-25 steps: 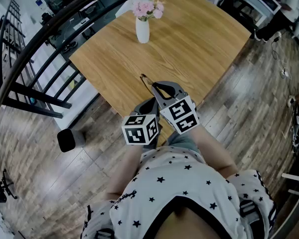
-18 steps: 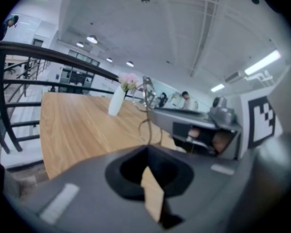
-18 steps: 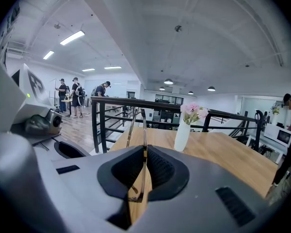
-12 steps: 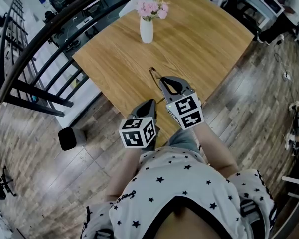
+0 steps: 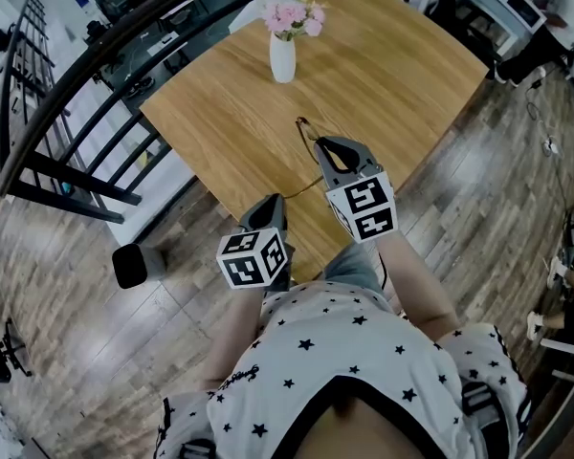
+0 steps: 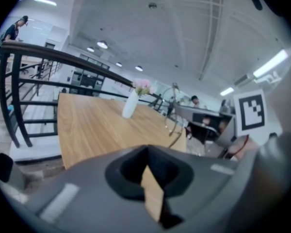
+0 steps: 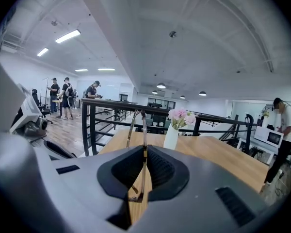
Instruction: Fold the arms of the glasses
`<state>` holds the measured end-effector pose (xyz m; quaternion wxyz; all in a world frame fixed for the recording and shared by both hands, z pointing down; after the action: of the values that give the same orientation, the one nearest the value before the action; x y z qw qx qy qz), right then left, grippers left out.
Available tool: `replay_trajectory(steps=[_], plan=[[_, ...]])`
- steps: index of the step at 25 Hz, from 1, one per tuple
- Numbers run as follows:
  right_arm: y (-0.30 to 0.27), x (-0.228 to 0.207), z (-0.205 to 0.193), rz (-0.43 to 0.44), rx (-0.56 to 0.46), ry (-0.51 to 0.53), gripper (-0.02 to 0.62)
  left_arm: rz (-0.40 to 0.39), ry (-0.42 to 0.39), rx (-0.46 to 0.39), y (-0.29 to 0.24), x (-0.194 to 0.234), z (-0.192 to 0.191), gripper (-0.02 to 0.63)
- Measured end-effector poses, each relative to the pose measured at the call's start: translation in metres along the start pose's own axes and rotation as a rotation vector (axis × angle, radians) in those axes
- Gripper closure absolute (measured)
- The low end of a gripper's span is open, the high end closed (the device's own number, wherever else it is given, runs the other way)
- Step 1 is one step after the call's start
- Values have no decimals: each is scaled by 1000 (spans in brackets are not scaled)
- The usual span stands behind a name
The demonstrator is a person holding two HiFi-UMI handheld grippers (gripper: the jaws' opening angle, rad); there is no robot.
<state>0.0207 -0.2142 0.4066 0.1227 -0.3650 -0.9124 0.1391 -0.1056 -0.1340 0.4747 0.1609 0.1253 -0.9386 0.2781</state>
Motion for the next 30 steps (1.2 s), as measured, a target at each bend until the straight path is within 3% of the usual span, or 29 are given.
replay_trajectory(steps=[15, 30], plan=[[9, -7, 20, -17, -61, -7, 563, 27, 9, -2, 0, 11, -7, 583], [6, 7, 12, 6, -37, 3, 563, 39, 28, -47, 2, 18, 6, 568]])
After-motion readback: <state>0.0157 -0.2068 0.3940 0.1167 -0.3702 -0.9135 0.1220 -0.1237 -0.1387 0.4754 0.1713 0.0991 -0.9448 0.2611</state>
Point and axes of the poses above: the fingertips, and each gripper's own axes: y backward along the fingers, x to its left, z out of its top, the point moved 5 cm from there along y, backward along the fingers, and after that the axes turned 6 degrees about z, right-handed, at the moved point
